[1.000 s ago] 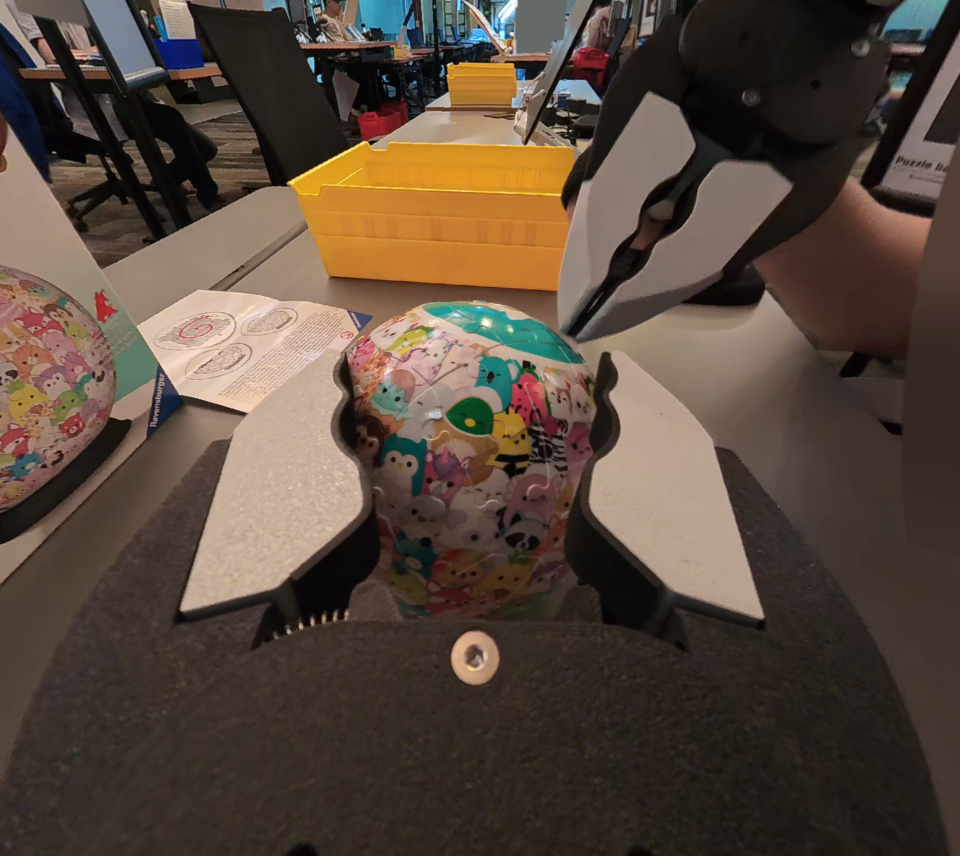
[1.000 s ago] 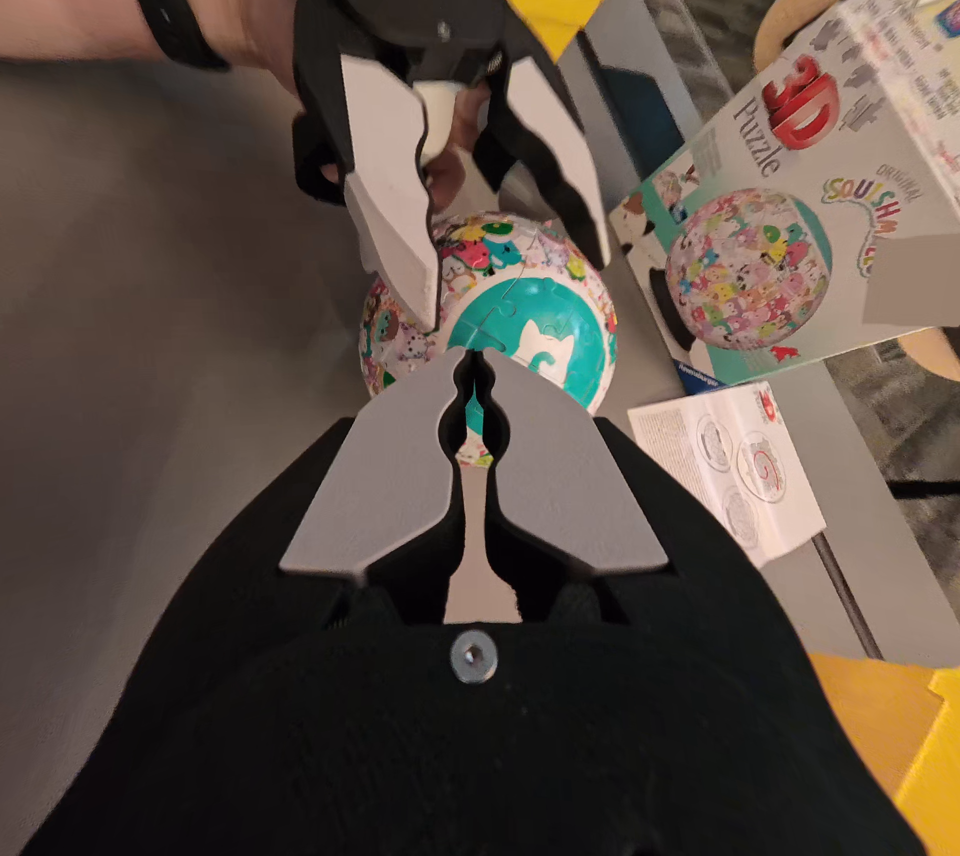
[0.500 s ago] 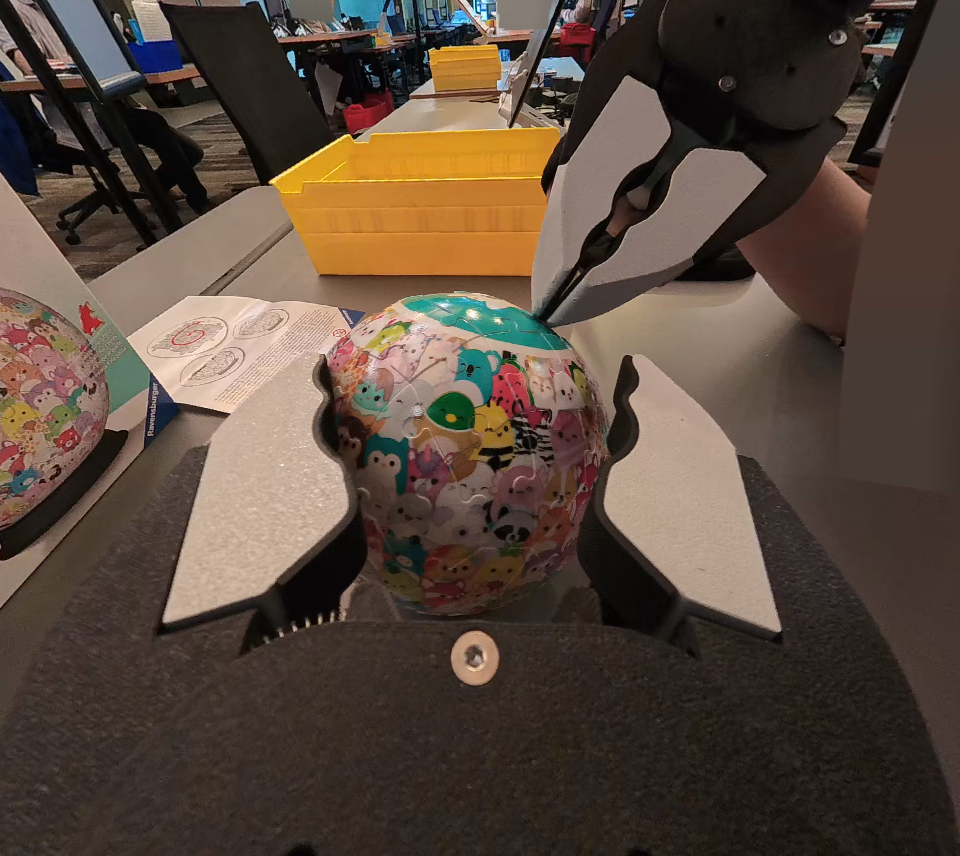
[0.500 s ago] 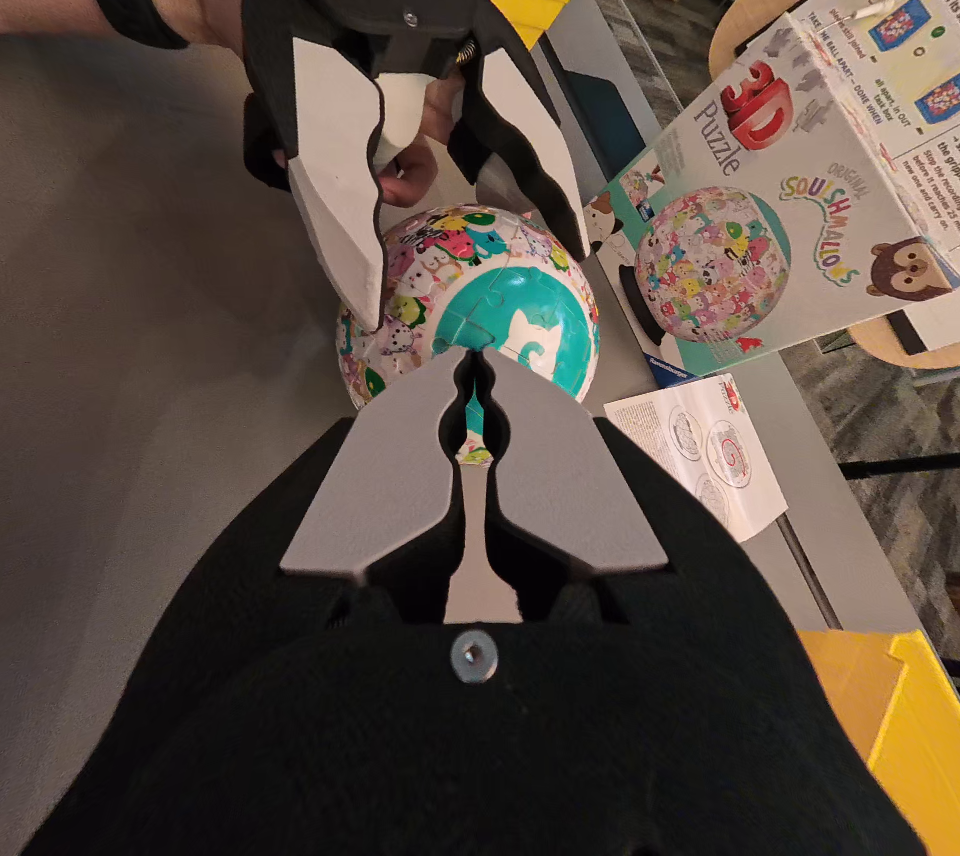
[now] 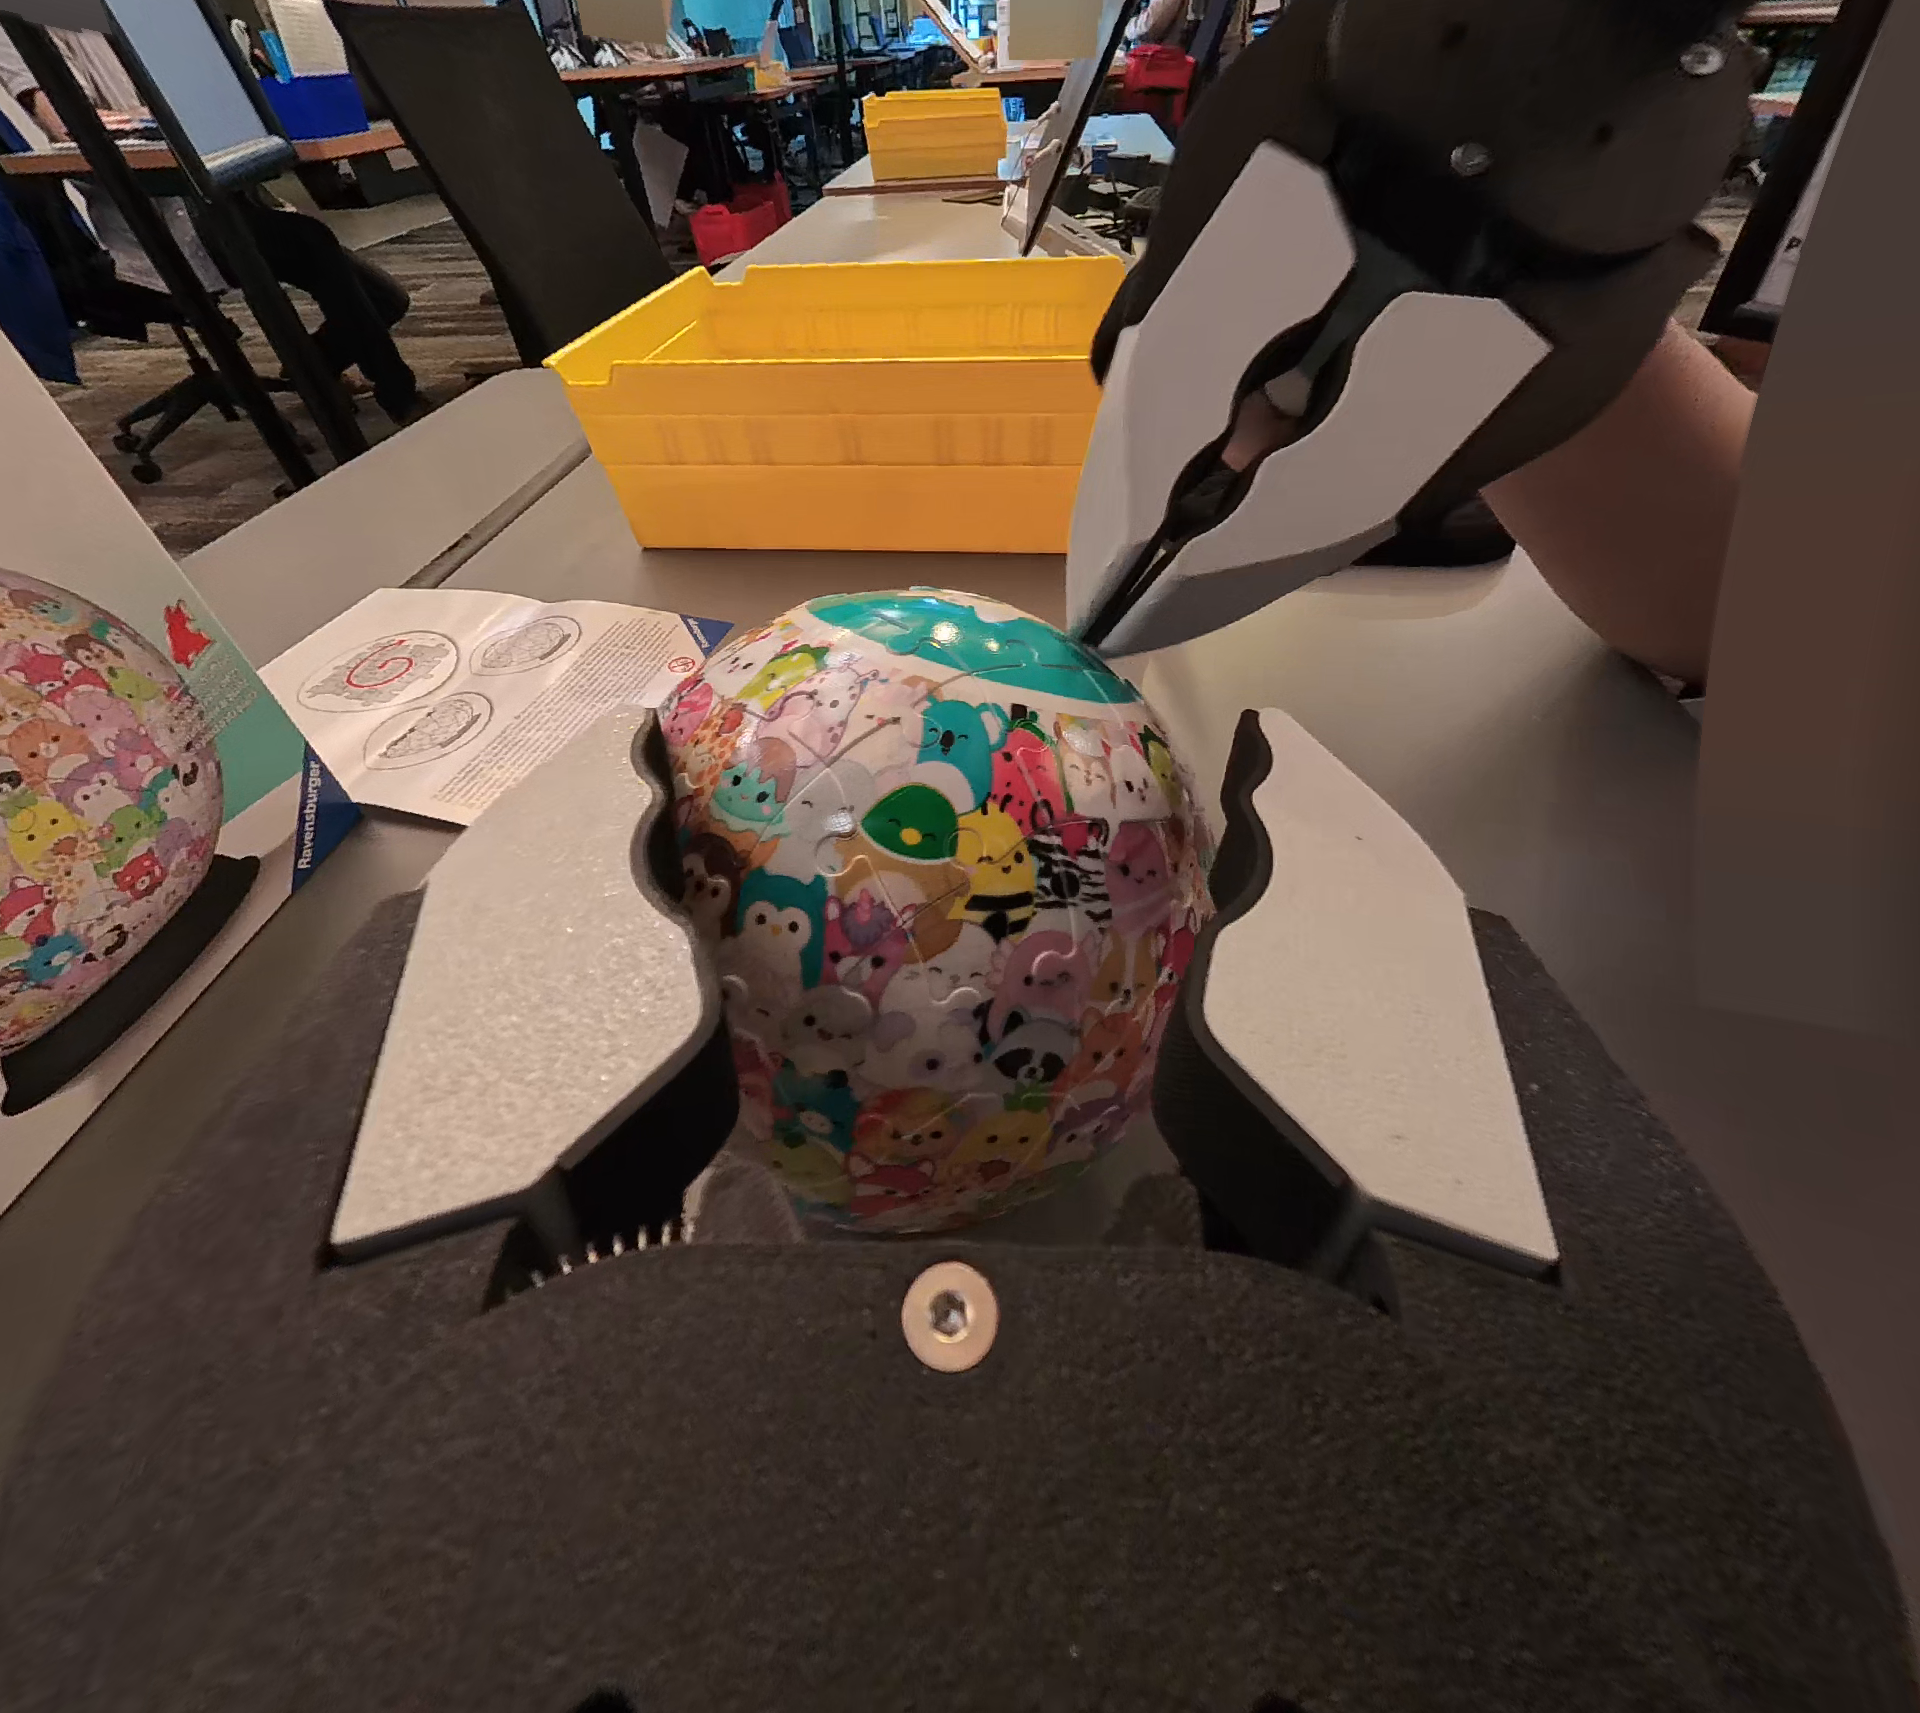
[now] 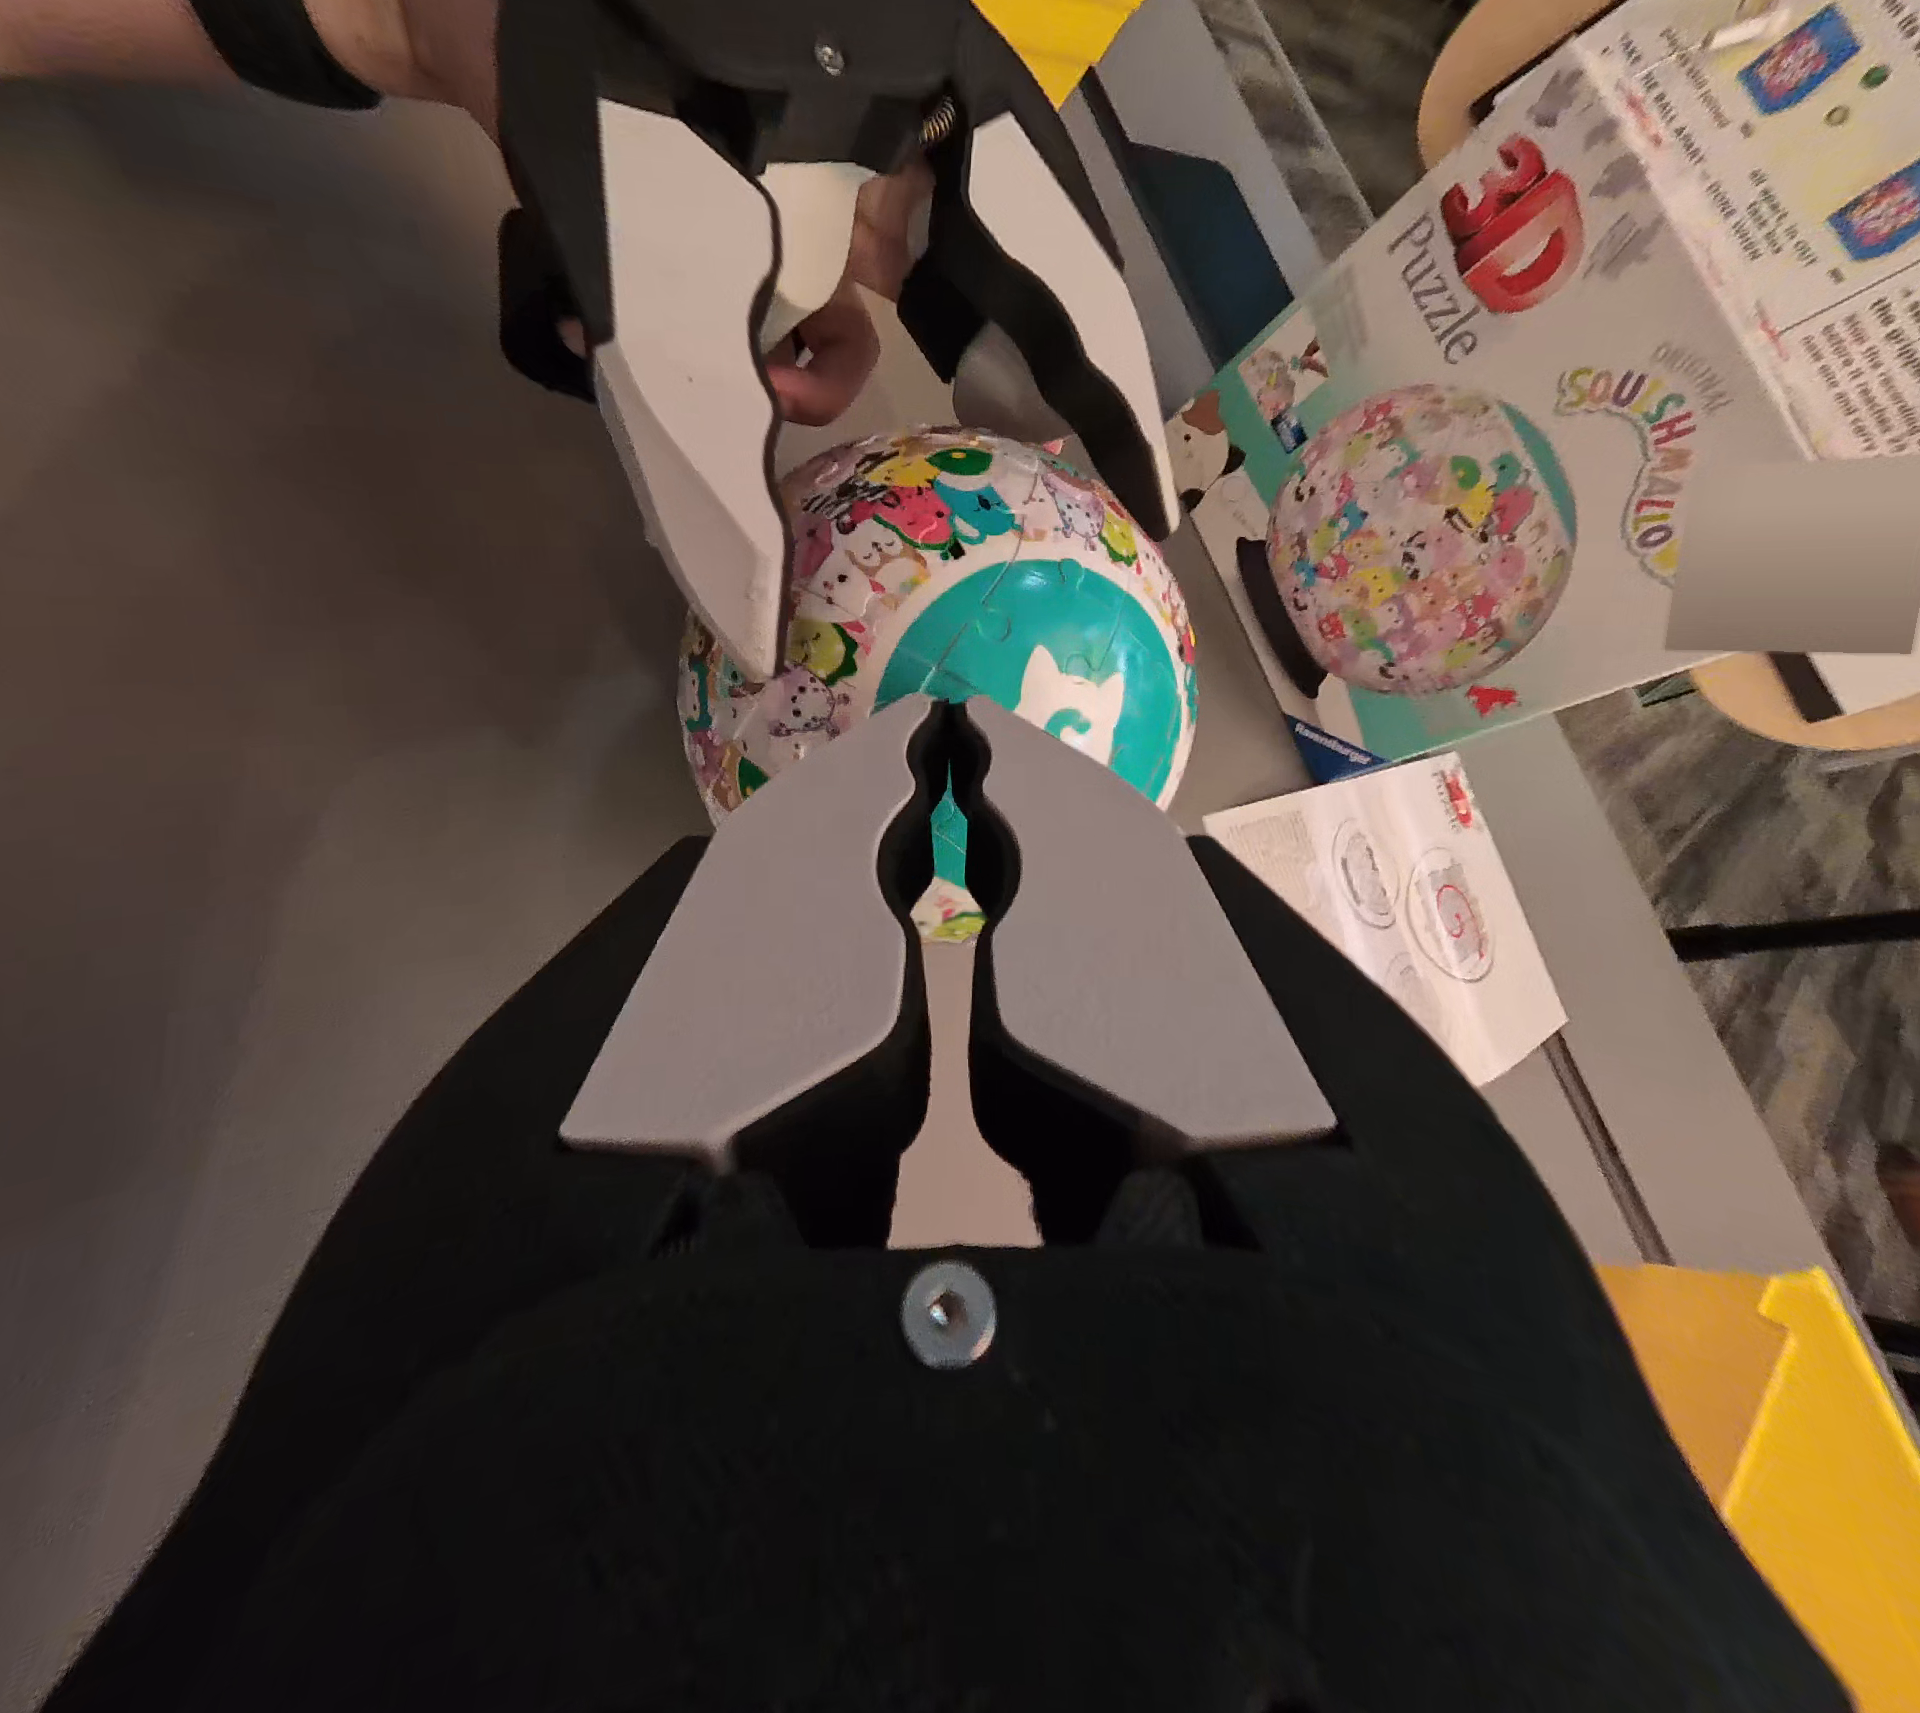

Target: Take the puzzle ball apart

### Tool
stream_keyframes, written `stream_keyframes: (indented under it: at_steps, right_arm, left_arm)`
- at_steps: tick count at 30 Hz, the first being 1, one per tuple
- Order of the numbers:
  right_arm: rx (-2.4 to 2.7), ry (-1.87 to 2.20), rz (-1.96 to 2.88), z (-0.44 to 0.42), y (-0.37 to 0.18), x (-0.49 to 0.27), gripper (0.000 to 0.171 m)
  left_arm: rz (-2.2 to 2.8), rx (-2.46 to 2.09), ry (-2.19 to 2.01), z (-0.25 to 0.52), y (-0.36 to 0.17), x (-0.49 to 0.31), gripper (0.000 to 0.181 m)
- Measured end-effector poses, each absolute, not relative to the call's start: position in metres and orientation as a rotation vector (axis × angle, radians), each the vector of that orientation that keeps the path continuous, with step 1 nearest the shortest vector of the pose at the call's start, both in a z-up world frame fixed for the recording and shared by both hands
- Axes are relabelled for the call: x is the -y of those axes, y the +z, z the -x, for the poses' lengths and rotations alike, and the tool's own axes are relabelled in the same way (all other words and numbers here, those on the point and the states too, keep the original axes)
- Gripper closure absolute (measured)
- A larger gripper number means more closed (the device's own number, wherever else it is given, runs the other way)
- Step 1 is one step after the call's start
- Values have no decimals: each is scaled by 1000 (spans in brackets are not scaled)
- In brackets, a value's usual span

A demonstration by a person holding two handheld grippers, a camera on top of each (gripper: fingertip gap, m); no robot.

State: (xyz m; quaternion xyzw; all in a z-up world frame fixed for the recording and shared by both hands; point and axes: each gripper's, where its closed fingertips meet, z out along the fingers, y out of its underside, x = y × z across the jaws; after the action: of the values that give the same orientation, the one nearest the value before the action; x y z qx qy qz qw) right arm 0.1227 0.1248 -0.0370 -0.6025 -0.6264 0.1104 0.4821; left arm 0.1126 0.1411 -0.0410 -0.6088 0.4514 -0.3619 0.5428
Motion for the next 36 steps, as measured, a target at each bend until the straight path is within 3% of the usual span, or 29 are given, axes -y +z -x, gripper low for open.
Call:
stream_keyframes:
  at_steps: [16, 17, 21, 28, 36]
  right_arm:
    - [1143, 446, 1499, -147, -20, -135, 170]
    - [1083, 504, 1491, -148, -18, -136, 157]
    - [939, 635, 1411, -153, -11, -143, 140]
    - [1001, 617, 1449, -135, -34, -142, 127]
    - [969, 664, 1432, -139, -28, -141, 132]
  left_arm:
    - [1452, -1097, -844, -111, -42, -139, 83]
    - [1454, -1101, -841, -110, -42, -139, 84]
    - [1451, -1090, -852, -110, -41, -139, 85]
    - [1449, -1078, -864, -110, -41, -140, 86]
    - [1450, -1081, -864, -110, -41, -139, 85]
